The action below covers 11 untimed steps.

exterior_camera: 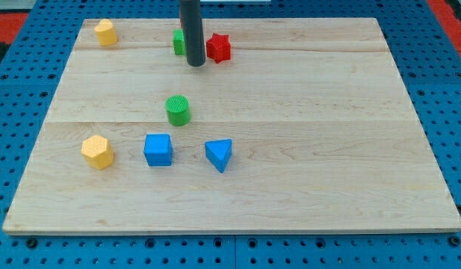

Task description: Push the red star to the top center

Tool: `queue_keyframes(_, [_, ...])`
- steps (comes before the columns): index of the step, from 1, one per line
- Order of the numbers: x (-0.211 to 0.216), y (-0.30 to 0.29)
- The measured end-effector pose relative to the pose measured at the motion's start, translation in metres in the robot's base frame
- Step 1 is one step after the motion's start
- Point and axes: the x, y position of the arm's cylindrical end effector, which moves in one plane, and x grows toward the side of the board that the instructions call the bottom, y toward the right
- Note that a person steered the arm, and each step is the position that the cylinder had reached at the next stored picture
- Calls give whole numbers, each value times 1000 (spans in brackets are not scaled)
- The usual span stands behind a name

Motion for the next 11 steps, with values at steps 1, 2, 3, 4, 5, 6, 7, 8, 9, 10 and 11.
queue_keyframes(1, [-14,17])
queue_keyframes(2, [-24,43])
queue_keyframes(3, [-35,59])
queue_keyframes(4, [-44,84])
queue_keyframes(5, [-44,109])
queue_keyframes(6, [-43,123])
queue_keyframes(7, [-44,123])
queue_keyframes(8, [-54,118])
queue_keyframes(9, [-62,117])
queue_keyframes(10, [-48,84])
queue_keyframes(11, [-44,44])
